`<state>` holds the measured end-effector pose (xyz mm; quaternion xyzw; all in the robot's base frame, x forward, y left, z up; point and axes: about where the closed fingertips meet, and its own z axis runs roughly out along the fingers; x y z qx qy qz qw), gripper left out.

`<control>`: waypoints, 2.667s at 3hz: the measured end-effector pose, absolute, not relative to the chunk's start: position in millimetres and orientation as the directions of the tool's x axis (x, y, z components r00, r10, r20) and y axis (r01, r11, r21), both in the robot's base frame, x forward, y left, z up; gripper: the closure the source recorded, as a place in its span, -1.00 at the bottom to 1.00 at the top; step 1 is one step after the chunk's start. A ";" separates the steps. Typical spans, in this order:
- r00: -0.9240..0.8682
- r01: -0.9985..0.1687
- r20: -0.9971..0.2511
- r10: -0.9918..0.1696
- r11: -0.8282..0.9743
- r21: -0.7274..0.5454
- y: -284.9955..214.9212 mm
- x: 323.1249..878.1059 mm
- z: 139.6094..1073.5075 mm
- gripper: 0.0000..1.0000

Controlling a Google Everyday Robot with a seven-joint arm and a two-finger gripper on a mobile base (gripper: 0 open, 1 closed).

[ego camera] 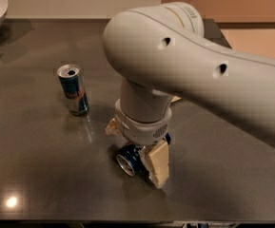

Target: Place pepsi can upright

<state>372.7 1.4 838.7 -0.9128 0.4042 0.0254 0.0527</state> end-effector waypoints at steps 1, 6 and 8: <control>0.659 -0.752 -0.069 -0.749 -0.656 -0.061 -4.2 374.0 832.2 -0.45; 0.264 -0.959 -0.737 -0.622 -0.251 -0.131 12.0 392.5 953.5 1.00; 0.174 -0.980 -0.871 -0.460 -0.172 -0.105 18.7 392.5 944.3 1.00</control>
Offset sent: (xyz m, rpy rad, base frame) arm 0.0086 -0.0196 -0.0002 -0.0301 -0.0057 -0.0718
